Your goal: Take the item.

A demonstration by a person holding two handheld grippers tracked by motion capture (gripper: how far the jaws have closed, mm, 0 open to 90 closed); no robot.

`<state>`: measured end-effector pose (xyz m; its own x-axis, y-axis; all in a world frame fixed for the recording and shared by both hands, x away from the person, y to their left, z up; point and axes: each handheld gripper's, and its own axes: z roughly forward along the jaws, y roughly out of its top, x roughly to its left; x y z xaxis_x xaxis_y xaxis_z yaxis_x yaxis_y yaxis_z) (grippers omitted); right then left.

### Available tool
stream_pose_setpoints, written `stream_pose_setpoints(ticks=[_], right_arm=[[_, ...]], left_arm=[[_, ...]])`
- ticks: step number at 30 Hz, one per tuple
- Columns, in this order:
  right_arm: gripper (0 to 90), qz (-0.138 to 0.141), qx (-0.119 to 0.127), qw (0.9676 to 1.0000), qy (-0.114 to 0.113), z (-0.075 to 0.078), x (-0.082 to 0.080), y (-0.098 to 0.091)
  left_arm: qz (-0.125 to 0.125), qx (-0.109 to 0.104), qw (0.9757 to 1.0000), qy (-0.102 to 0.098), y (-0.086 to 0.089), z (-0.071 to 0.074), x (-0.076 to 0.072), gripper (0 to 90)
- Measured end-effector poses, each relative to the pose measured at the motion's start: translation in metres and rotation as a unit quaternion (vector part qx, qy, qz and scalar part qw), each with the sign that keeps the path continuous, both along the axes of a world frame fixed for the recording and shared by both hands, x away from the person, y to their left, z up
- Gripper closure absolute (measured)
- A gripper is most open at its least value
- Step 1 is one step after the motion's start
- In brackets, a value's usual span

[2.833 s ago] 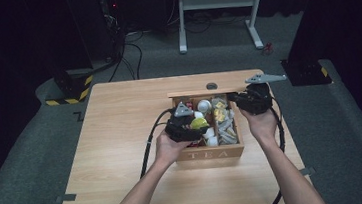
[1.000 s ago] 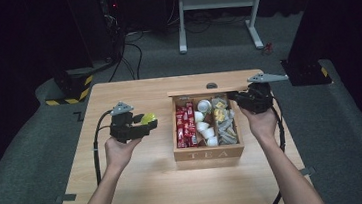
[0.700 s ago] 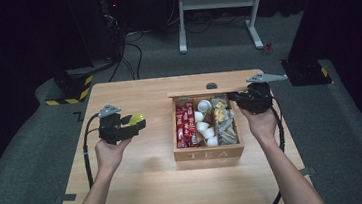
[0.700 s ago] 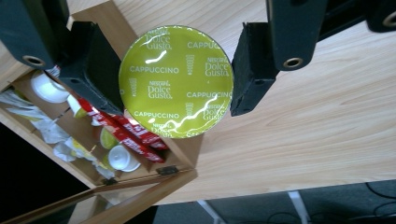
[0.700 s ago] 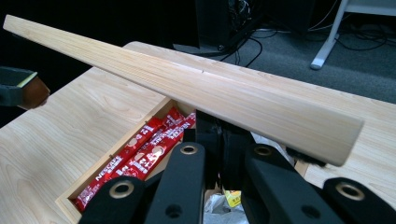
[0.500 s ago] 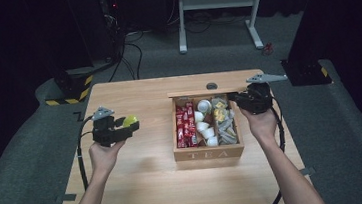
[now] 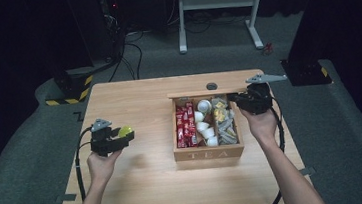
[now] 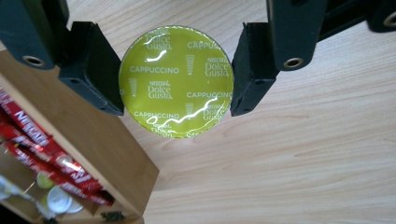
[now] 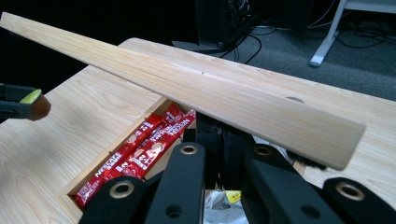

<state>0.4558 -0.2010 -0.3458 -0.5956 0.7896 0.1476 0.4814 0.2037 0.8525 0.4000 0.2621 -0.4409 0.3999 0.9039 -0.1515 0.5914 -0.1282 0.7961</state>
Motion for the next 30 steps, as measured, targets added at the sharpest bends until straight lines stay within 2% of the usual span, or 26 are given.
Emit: stream_pose_setpoints(ticks=[2,9,17,23,28,30], right_arm=[[88.5,0.0,-0.002,1.0,0.0,0.0,0.001,0.001],[88.5,0.0,-0.005,1.0,-0.001,0.0,0.001,0.002],[88.4,0.002,0.003,1.0,-0.002,-0.003,0.001,0.002],[88.5,0.004,0.003,1.0,-0.003,-0.003,0.001,0.001],[88.4,0.005,0.007,1.0,-0.003,-0.004,0.001,0.001],[88.4,0.007,0.006,1.0,0.0,-0.004,-0.001,0.0]], left_arm=[[-0.001,0.009,1.0,0.001,-0.002,-0.005,0.001,38.1],[0.002,0.018,0.9998,0.009,-0.009,-0.019,0.004,38.1],[-0.001,0.026,0.9996,0.007,-0.023,-0.027,0.006,38.1],[0.004,0.024,0.9997,0.009,-0.03,-0.032,0.009,38.0],[0.008,0.04,0.9991,0.012,-0.036,-0.039,0.01,38.0],[0.011,0.036,0.9992,0.011,-0.038,-0.041,0.01,38.0]])
